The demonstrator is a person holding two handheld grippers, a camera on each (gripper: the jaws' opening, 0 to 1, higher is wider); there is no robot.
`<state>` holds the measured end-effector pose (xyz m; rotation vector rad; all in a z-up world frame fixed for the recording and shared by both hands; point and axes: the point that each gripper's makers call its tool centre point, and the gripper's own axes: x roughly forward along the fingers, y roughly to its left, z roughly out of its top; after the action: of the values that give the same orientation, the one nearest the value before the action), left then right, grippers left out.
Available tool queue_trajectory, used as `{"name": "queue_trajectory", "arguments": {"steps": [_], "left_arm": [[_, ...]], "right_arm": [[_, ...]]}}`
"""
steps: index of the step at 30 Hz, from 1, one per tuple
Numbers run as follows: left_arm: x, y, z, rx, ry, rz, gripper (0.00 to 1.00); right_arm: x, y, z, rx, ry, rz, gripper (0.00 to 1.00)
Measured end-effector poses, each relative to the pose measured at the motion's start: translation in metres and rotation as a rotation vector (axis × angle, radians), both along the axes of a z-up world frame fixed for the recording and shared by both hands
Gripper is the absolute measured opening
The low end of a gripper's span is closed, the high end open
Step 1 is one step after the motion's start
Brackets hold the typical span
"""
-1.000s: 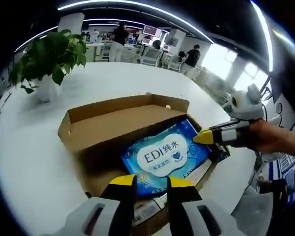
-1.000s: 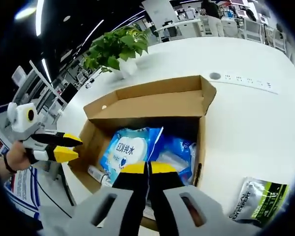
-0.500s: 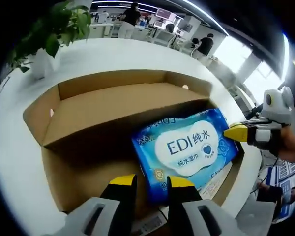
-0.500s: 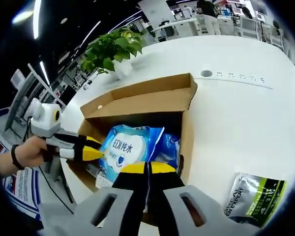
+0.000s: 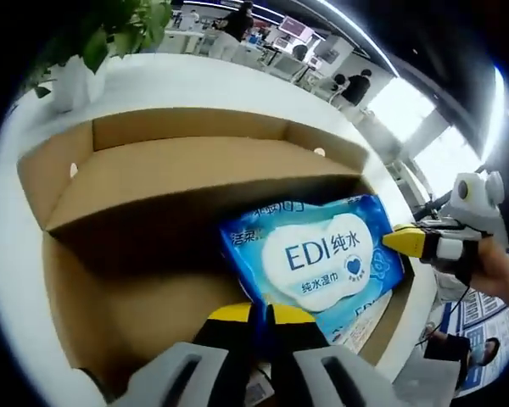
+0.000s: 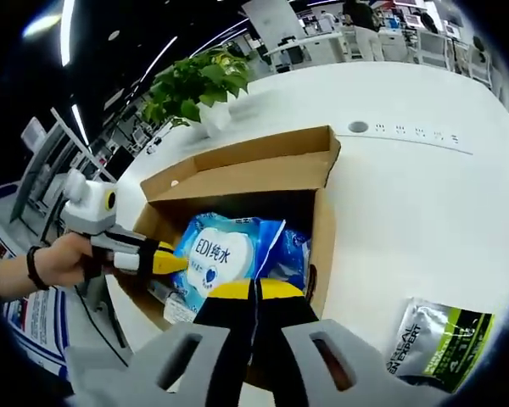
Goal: Operate the shoe box by opening the lid, removing the specified soft item, and placing it in the target area until the item is outside and the box remains undamaged.
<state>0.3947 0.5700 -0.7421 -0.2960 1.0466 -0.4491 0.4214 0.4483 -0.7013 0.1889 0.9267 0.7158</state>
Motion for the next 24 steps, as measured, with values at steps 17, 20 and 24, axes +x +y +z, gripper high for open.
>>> {"name": "queue_trajectory", "arguments": {"steps": [17, 20, 24], "left_arm": [[0.011, 0.018, 0.035, 0.000, -0.068, 0.002, 0.02], [0.013, 0.020, 0.051, 0.007, -0.091, 0.002, 0.02], [0.016, 0.025, 0.067, 0.014, -0.119, 0.005, 0.02]], "right_arm": [[0.008, 0.003, 0.017, 0.041, -0.013, -0.004, 0.00], [0.013, 0.006, 0.028, 0.055, -0.022, -0.007, 0.00], [0.020, 0.012, 0.044, 0.063, -0.051, 0.004, 0.00]]}}
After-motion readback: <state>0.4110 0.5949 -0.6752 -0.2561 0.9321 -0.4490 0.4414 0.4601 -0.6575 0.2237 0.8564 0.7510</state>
